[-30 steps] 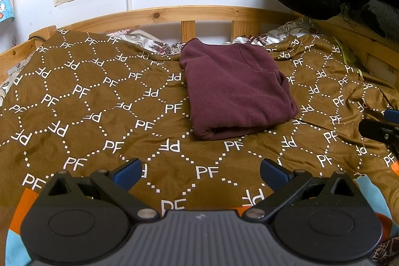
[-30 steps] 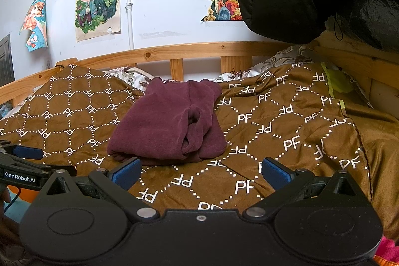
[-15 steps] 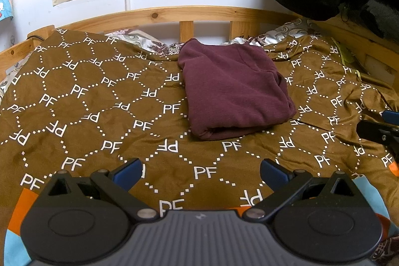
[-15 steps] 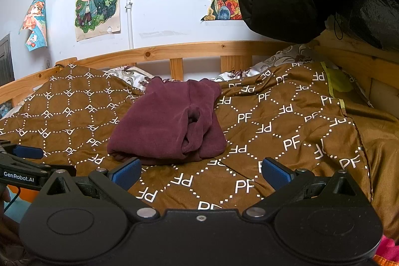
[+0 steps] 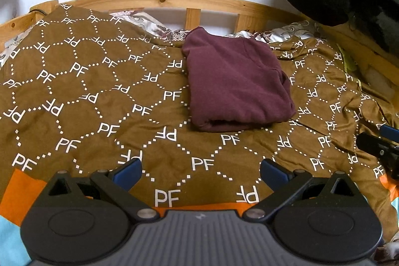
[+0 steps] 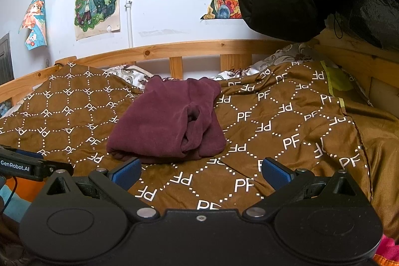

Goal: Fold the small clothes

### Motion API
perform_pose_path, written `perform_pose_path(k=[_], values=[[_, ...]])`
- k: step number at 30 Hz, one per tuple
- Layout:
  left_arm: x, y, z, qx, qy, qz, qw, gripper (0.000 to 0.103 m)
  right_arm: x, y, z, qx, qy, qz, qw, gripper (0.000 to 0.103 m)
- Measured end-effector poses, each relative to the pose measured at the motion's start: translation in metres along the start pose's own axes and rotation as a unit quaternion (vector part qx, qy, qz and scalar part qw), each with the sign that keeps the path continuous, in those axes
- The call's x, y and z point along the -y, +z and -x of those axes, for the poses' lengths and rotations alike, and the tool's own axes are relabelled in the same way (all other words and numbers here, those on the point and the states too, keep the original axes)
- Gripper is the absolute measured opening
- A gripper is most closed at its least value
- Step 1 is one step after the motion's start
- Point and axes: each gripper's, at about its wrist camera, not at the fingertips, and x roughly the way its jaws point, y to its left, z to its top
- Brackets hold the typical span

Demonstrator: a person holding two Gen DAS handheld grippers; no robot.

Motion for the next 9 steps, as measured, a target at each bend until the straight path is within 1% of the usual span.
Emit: perform_pose_path(k=[9], values=[[0.0011, 0.0006, -0.0011, -0.005, 0.001, -0.001, 1.0000, 0.102, 0.0004, -0.0009, -0.0015, -0.005, -0.001, -0.001, 1.000, 0.102]])
